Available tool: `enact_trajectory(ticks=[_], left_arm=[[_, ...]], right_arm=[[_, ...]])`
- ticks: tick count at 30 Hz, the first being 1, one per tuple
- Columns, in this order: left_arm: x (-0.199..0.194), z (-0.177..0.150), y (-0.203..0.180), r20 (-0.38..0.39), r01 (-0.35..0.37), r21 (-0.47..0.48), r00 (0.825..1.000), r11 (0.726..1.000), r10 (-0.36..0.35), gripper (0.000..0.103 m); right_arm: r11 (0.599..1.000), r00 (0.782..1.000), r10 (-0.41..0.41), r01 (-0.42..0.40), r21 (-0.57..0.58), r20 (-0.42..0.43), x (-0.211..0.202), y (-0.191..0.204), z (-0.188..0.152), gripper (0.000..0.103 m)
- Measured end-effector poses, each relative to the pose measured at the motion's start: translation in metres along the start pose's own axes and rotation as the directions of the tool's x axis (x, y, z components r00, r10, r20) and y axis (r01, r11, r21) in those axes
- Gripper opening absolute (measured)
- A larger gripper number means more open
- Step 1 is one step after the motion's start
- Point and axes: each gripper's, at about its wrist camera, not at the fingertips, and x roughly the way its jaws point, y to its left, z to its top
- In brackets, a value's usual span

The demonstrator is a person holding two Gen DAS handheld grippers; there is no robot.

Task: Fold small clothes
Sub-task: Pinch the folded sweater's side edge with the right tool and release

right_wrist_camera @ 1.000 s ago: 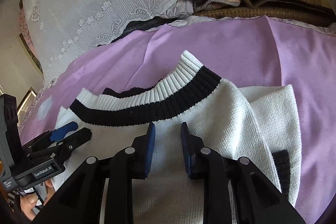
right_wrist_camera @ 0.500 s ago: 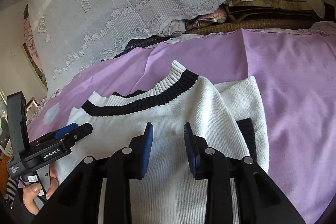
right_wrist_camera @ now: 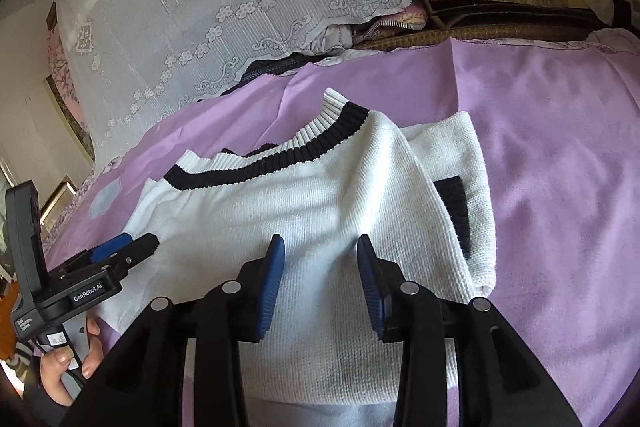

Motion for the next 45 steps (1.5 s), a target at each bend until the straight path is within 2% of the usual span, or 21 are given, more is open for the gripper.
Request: enact_trajectory(ticks=[4,10,16,20,21,23,27,29,31,36,38,42,45], left_arm=[[-0.012,-0.008,0.007,0.002,0.027,-0.028,1.000,0.999,-0.027,0.076],[-0.026,-0.021,0.008,-0.006,0.028,-0.031,1.000,0.999,-0.028,0.077],[-0.026,-0.025,0.010,-0.017,0.023,-0.028,1.000,0.999,-0.024,0.079],[-0.023,-0.026,0.011,-0.029,0.027,-0.032,0.999,0.999,-0.028,0.079],[-0.022,-0.026,0.011,-0.031,0.025,-0.029,0.999,0.999,-0.026,0.079],[-0.022,-0.027,0.010,-0.032,0.021,-0.023,0.999,0.999,-0.022,0.080],[-0.024,-0.028,0.011,-0.034,0.010,-0.023,0.999,1.000,-0.011,0.080],[-0.023,-0.029,0.013,-0.043,-0.001,-0.023,0.999,1.000,0.000,0.080],[-0.022,-0.030,0.014,-0.054,-0.011,-0.019,0.999,1.000,0.010,0.080],[-0.026,-0.031,0.016,-0.047,-0.029,-0.019,0.999,0.999,0.028,0.080],[-0.031,-0.030,0.021,-0.029,-0.034,-0.044,0.999,0.998,0.033,0.080],[-0.038,-0.024,0.027,0.005,0.032,-0.093,0.999,0.995,-0.032,0.080],[-0.035,-0.013,0.022,0.021,0.053,-0.100,0.998,0.994,-0.052,0.080]], right_arm=[[0.999,0.998,-0.013,0.010,0.048,0.056,-0.020,-0.012,-0.001,0.038],[0.991,0.998,-0.051,0.045,0.123,0.048,-0.033,-0.040,-0.005,0.038],[0.990,0.993,-0.104,0.098,0.098,0.061,-0.043,-0.045,-0.007,0.038],[0.990,0.994,-0.111,0.110,0.083,-0.001,-0.035,-0.048,-0.011,0.038],[0.991,0.994,-0.107,0.108,0.078,-0.017,-0.033,-0.047,-0.013,0.036],[0.993,0.994,-0.106,0.107,0.055,-0.021,-0.034,-0.043,-0.015,0.006],[0.989,0.990,-0.140,0.140,0.057,-0.008,-0.046,-0.043,-0.019,0.006],[0.982,0.984,-0.170,0.174,0.077,-0.059,-0.042,-0.053,-0.023,0.006],[0.980,0.983,-0.148,0.161,0.119,-0.110,-0.035,-0.065,-0.026,0.006],[0.976,0.972,-0.208,0.214,0.049,-0.108,-0.035,-0.054,-0.029,0.009],[0.975,0.976,-0.201,0.207,0.075,-0.083,-0.041,-0.057,-0.027,0.016],[0.983,0.989,-0.144,0.140,0.121,0.032,-0.060,-0.051,-0.017,0.018],[0.992,0.995,-0.092,0.087,0.094,0.049,-0.057,-0.033,-0.006,0.018]])
